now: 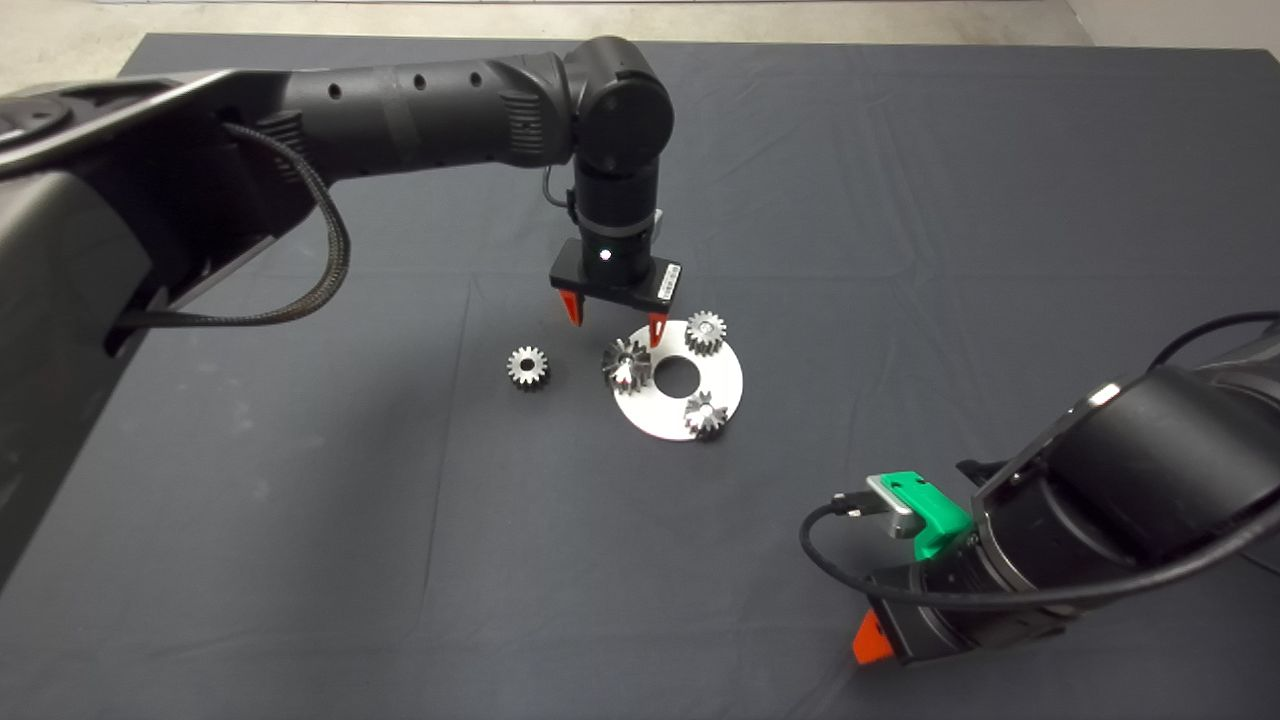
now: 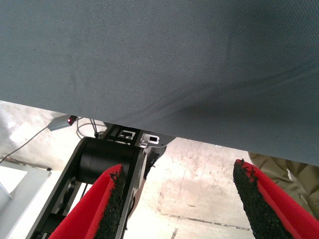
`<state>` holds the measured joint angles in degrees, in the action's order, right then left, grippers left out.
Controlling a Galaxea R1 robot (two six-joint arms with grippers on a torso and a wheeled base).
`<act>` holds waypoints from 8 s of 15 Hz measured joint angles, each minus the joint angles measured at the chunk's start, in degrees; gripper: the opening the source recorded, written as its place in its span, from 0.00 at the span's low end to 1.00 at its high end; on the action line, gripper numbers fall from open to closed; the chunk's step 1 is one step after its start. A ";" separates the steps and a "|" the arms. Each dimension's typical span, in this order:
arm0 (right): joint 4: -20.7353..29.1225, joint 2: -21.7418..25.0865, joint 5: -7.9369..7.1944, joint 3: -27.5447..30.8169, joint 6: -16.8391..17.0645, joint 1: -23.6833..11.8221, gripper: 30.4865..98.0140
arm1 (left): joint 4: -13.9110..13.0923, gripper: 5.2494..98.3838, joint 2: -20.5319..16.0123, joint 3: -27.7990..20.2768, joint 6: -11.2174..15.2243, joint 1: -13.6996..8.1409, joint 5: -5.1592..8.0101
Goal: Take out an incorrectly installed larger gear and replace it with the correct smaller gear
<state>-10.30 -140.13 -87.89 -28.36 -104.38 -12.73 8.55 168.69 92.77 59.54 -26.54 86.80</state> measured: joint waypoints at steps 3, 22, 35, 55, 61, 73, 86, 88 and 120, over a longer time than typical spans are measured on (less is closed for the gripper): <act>0.00 0.00 0.00 -0.02 0.02 0.00 0.41 | 0.00 0.73 0.02 0.00 0.02 0.00 0.00; 0.00 0.00 -0.04 -0.66 0.63 -0.33 0.41 | 0.66 0.73 0.00 0.53 0.13 4.14 -0.33; 0.00 -0.02 0.00 -0.74 0.71 -0.31 0.41 | 0.88 0.70 0.05 1.39 0.10 4.46 -1.13; 0.00 0.00 0.00 -0.74 0.82 -0.63 0.41 | 0.63 0.55 0.38 3.54 0.18 4.35 -2.38; 0.00 0.00 0.00 -0.74 0.82 -0.64 0.41 | 1.32 0.55 0.20 6.70 3.63 4.13 -1.85; 0.00 0.00 0.00 -0.74 0.82 -0.99 0.41 | 1.78 0.62 0.18 6.73 2.47 4.06 -1.02; 0.00 0.00 0.00 -0.87 0.82 -0.99 0.41 | 2.11 0.71 0.00 2.40 2.54 4.05 -0.85; 0.00 0.00 0.00 -1.19 0.85 -0.99 0.41 | 1.84 0.72 0.02 0.83 2.83 4.05 -0.63; 0.00 0.02 0.00 -3.01 2.58 -0.99 0.41 | 0.43 0.50 0.05 -0.29 3.11 4.17 -0.80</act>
<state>-10.30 -140.11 -87.89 -31.37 -101.79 -13.71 8.97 168.74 92.48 62.65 -22.37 85.99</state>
